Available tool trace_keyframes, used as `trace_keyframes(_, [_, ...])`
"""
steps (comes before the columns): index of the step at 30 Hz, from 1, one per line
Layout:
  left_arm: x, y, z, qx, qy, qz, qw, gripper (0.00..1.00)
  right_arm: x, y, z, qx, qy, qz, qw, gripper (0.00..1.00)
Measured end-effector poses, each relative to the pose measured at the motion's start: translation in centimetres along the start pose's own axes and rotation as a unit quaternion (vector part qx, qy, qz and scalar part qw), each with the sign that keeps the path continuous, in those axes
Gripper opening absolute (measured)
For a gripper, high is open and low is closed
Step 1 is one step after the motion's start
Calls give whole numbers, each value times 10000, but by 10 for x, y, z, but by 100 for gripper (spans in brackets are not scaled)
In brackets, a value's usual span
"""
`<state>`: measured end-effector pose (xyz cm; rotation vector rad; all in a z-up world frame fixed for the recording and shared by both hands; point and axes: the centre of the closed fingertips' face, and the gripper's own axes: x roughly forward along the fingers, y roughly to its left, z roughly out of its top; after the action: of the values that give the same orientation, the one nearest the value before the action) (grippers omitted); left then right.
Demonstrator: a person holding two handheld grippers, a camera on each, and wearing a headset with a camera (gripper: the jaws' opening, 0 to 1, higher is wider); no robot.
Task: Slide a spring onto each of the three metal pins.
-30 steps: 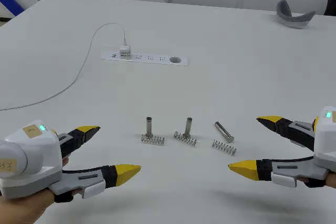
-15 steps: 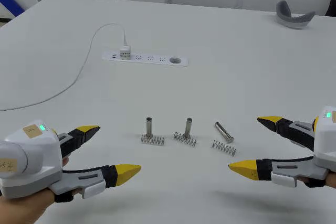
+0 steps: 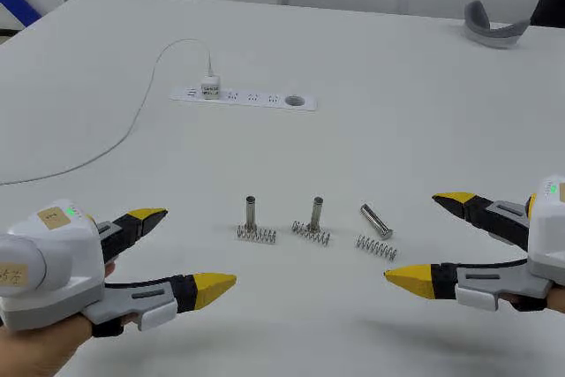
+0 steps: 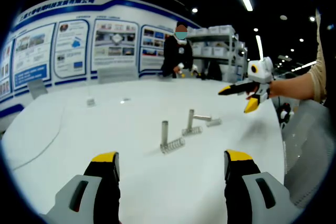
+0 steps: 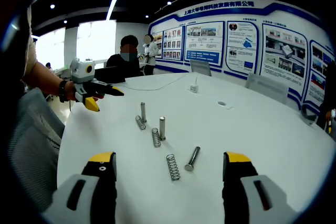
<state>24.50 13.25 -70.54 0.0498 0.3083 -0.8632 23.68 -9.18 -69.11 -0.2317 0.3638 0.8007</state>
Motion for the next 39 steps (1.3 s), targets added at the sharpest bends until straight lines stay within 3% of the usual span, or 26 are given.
trace_keyframes(21, [0,2,1,-9,-11,38,10000,83,3,-6,4,-29,42,-28,10000,82])
trace_keyframes(39, [2,4,3,-5,-35,33,10000,83,11,-20,14,15,107,-193,9998,76])
